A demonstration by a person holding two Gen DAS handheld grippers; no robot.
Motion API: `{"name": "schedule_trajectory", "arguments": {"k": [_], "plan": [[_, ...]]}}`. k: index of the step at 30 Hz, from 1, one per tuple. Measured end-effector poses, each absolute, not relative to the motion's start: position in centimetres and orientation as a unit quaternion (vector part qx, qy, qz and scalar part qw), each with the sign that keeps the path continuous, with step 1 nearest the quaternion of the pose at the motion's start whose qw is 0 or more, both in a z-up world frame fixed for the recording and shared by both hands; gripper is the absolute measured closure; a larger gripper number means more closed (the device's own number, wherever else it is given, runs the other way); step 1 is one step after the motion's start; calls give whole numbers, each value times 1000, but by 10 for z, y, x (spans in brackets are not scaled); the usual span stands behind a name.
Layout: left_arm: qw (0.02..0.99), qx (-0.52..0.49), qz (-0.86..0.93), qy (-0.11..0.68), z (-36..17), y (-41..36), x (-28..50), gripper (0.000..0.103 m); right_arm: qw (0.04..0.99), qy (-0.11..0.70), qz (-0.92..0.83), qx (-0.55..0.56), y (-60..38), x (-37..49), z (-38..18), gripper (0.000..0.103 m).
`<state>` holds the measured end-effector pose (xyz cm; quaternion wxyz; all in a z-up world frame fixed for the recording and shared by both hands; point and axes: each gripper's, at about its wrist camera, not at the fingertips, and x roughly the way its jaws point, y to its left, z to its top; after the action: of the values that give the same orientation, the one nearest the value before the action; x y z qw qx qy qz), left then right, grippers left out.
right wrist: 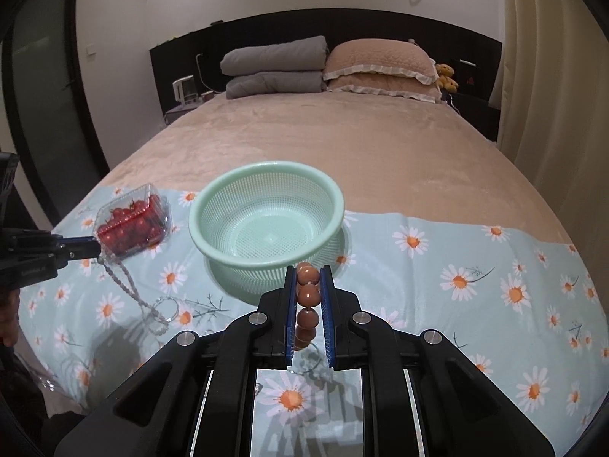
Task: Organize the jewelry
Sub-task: 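Carry both bead strands over the green basket and open both tools, then withdraw both tools from the basket and move toward the silver hoop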
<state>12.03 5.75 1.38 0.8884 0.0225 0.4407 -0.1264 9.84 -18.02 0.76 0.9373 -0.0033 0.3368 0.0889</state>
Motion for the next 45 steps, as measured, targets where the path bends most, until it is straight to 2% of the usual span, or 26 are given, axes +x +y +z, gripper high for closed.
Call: {"name": "schedule_trajectory", "arguments": {"k": [14,21,26,33,38,40,41,42,44,45], "plan": [[913,43,-142,380,104,36,154,97,951,288,111,-19,-169,132,81,91],[913,43,-174,367,119,8,186,97,948,290,126,-30,-156,167,88,91],[906,45,-193,373,105,-14,214,97,938,318,134,-18,-154,194,55,91],[879,45,-183,438,28,-20,252,97,912,388,129,-9,-153,232,-19,91],[863,35,-177,472,-11,-15,263,97,901,415,125,-1,-153,242,-47,90],[857,37,-172,484,-19,-15,265,96,899,420,120,5,-155,243,-51,80],[858,39,-167,485,-22,-15,265,96,900,421,114,8,-157,242,-52,57],[858,40,-164,486,-23,-13,264,91,903,417,103,8,-159,241,-51,30],[859,41,-156,486,-23,-9,261,69,914,395,86,7,-163,235,-45,19],[863,43,-150,481,-21,-7,260,42,916,393,84,7,-164,234,-42,18]]}}
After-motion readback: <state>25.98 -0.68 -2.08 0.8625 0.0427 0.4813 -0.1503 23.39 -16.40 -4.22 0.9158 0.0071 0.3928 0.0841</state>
